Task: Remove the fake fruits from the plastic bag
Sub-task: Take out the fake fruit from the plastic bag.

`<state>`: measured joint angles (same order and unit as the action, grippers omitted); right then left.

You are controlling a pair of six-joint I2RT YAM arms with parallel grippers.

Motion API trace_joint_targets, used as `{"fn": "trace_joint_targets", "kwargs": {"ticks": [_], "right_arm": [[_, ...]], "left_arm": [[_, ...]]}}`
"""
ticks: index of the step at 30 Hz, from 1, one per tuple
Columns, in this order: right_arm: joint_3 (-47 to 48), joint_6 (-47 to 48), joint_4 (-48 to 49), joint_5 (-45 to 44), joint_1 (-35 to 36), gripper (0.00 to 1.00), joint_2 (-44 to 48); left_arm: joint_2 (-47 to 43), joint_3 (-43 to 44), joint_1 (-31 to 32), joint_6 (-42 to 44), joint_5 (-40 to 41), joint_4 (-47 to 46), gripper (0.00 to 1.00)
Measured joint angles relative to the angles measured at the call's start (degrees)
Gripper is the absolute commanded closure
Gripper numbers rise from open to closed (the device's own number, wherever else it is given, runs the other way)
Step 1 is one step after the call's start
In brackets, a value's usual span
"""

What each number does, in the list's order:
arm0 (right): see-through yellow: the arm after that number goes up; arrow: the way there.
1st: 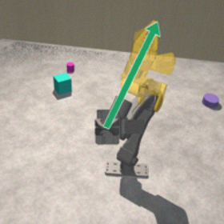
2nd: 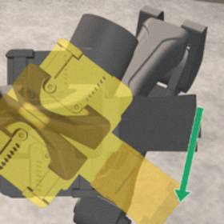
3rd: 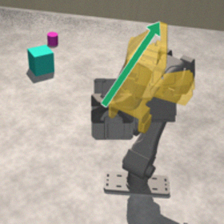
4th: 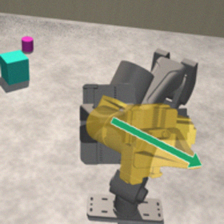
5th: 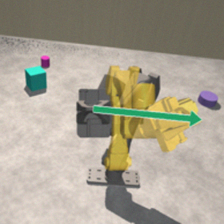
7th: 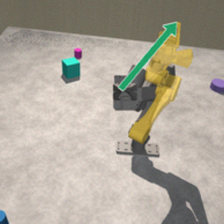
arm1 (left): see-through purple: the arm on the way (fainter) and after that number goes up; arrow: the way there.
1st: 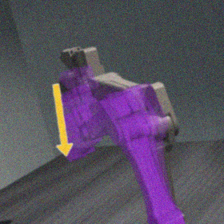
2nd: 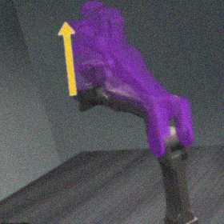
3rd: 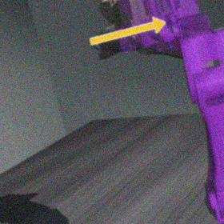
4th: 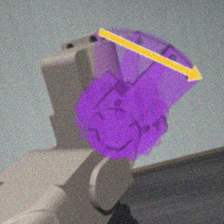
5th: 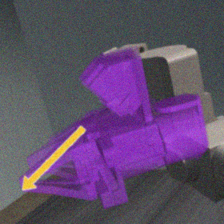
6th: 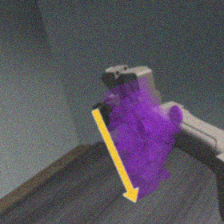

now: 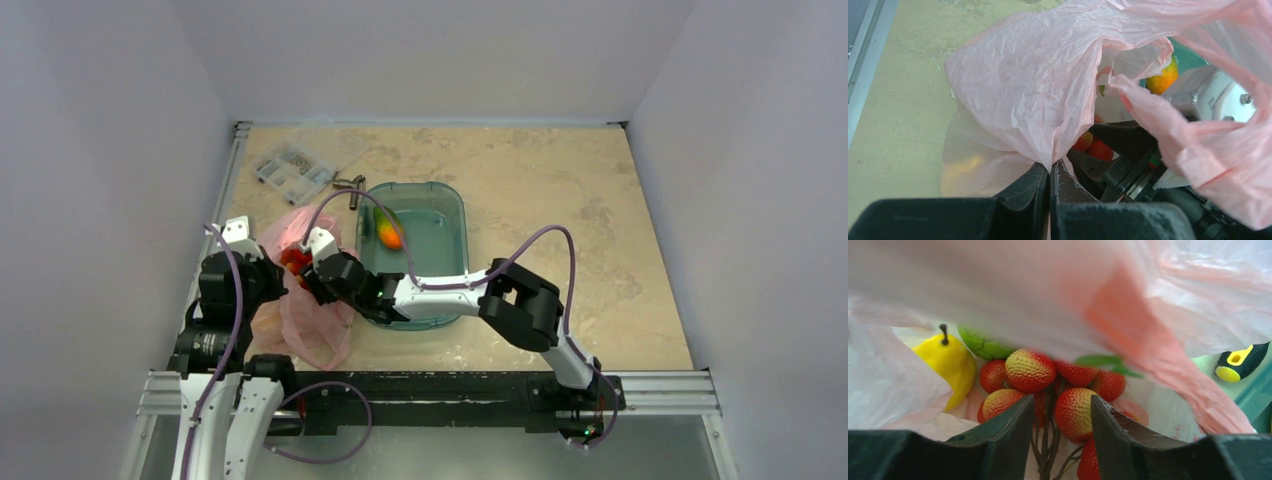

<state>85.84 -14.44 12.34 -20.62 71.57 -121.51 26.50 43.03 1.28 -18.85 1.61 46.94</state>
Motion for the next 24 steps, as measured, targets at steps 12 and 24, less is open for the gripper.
{"fn": "trace_joint_targets", "kwargs": {"ticks": [12,24], "right_arm": [[5.46,1.4,-1.77,0.87,-1.84,0.36,-6.45],[7.15,1.62,-3.91,2.45,-1.88,0.75,-8.13]], "left_arm": [[-0.07,0.0,0.0,-0.02,0.26,0.13,1.0],[0.39,0.0,0.0,-0.02,0.35,0.35,1.0]]}}
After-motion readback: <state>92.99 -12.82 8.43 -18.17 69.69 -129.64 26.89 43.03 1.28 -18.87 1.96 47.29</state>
